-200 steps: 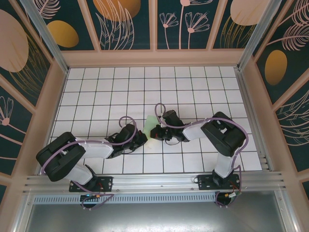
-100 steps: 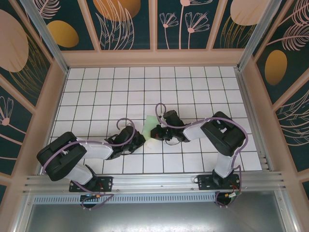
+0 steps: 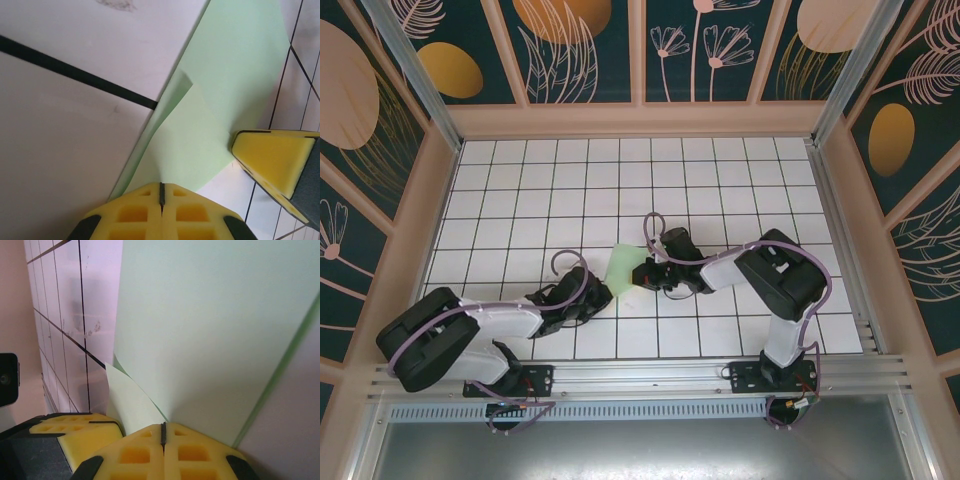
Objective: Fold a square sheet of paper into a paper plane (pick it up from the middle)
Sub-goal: Third fold the triangle at the center of the table.
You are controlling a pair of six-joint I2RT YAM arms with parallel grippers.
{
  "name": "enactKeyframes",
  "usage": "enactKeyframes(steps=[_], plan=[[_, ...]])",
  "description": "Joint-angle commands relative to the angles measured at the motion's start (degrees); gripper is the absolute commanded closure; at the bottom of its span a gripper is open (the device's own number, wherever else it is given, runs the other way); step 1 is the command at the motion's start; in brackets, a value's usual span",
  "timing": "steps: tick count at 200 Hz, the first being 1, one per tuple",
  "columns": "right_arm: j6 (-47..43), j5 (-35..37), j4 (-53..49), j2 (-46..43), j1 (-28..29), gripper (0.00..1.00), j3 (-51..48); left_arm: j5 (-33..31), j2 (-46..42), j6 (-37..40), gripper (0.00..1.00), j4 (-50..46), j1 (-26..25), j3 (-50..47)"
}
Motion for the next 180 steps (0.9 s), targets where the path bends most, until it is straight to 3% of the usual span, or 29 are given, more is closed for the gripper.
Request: enactKeyframes(steps=[1, 62, 111, 180], plan=[[-1.1, 5.5, -5.6, 4.0, -1.3, 1.00, -2.4, -2.8, -0.4, 0.2, 1.00, -12.2, -0.3, -1.5], [-2.9, 8.6, -9.8, 3.6, -1.4, 1.00, -1.3, -0.9, 2.1, 2.8, 1.00, -12.5, -0.3, 0.4], [-7.2, 15.4, -18.4, 0.9, -1.9, 1.00, 2.1, 3.9, 6.3, 6.7, 1.00, -7.7, -0.3, 4.6], [-12.1, 16.4, -24.1, -13.5, -7.0, 1.00, 4.5, 5.6, 14.0, 8.9, 1.00, -6.1, -0.3, 13.8]])
